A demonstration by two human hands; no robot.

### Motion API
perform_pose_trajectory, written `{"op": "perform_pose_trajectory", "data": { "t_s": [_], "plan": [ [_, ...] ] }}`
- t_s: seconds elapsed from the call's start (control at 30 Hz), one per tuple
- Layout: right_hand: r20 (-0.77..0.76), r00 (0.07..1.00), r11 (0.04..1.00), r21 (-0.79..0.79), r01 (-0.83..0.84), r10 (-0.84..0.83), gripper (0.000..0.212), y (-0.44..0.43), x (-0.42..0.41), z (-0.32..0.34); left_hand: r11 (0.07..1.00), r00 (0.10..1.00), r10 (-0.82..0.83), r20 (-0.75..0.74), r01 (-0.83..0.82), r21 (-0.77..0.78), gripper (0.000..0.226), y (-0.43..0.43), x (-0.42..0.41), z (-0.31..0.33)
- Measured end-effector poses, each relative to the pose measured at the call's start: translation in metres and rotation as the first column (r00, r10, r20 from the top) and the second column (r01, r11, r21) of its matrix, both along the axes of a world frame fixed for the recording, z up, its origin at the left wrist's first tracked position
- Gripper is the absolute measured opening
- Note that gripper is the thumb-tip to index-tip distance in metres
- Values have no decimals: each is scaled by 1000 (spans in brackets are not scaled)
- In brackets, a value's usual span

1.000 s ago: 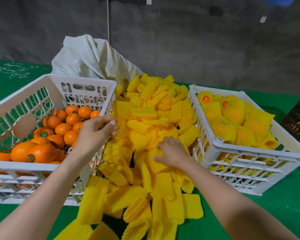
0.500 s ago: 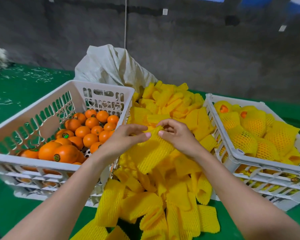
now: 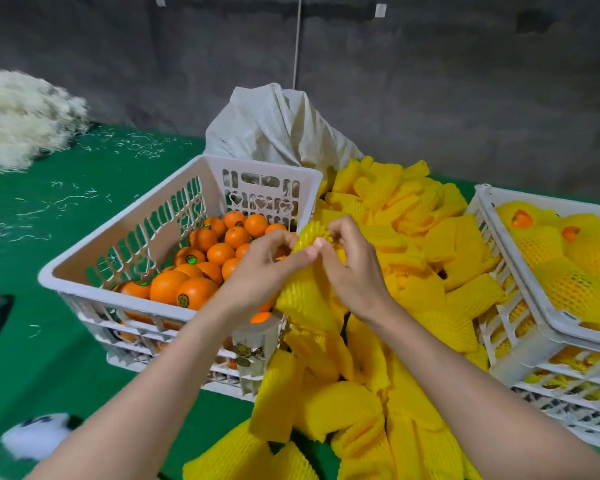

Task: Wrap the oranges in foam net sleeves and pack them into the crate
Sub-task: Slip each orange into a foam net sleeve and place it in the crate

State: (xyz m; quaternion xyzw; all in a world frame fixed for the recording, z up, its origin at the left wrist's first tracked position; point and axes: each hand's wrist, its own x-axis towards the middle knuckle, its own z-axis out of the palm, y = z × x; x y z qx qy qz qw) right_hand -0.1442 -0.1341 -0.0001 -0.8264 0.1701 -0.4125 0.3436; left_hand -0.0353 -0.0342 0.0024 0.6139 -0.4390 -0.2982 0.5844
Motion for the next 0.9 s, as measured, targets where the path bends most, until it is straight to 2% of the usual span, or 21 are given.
{"op": "perform_pose_trajectory", "data": {
  "t_s": [0.03, 0.07, 0.1, 0.13, 0.17, 0.2, 0.23, 0.3, 0.33, 0.37, 0.5, 0.57, 0.67, 0.7, 0.77, 0.83, 0.9],
  "plan": [
    [17, 999, 996, 76, -46, 44, 6, 1, 10, 1, 997, 990, -64, -123, 59, -41, 34, 6, 14, 3],
    [26, 996, 983, 161, -88, 84, 7, 2, 20, 1, 998, 979, -46, -199, 34, -61, 38, 11, 29, 4],
    [27, 993, 961, 248, -119, 116, 9, 2, 30, 0, 998, 985, 44, -169, -50, -31, 42, 16, 47, 4],
    [19, 991, 938, 320, -133, 134, 9, 3, 38, -2, 987, 987, 158, 5, -158, 28, 42, 19, 66, 1],
    [2, 990, 917, 377, -133, 143, 10, 5, 46, -6, 958, 937, 208, 279, -253, 133, 39, 21, 87, -5],
    [-17, 987, 895, 426, -135, 157, 10, 6, 51, -9, 911, 852, 109, 513, -292, 292, 35, 23, 103, -10],
    [-35, 984, 874, 465, -140, 177, 10, 8, 56, -12, 823, 780, -71, 622, -307, 478, 37, 25, 116, -16],
    [-74, 977, 848, 513, -134, 199, 13, 12, 62, -16, 602, 730, -350, 587, -305, 738, 56, 28, 131, -26],
    [-85, 976, 836, 534, -124, 199, 17, 12, 65, -17, 539, 726, -409, 553, -296, 788, 62, 29, 134, -28],
    [-86, 976, 823, 556, -118, 198, 19, 12, 66, -17, 516, 714, -444, 542, -291, 806, 65, 31, 135, -30],
    [-54, 974, 781, 609, -142, 219, 15, 11, 68, -17, 587, 625, -477, 617, -296, 754, 63, 33, 144, -36],
    [-1, 970, 744, 642, -185, 242, 19, 10, 65, -18, 628, 649, -434, 625, -280, 726, 60, 35, 147, -36],
    [34, 969, 694, 692, -199, 245, 23, 9, 63, -18, 749, 818, -213, 535, -214, 627, 56, 39, 144, -30],
    [54, 968, 667, 715, -208, 244, 23, 7, 62, -18, 823, 879, -124, 460, -167, 542, 49, 39, 141, -26],
    [135, 958, 577, 774, -261, 252, 22, 4, 58, -15, 951, 984, 5, 178, -60, 304, 43, 40, 127, -17],
    [236, 935, 476, 811, -340, 264, 21, 1, 49, -10, 996, 990, 9, -138, 3, 87, 50, 38, 109, -6],
    [313, 916, 418, 818, -394, 251, 25, -2, 37, -4, 999, 953, -44, -299, 37, -27, 68, 30, 92, 1]
  ]
}}
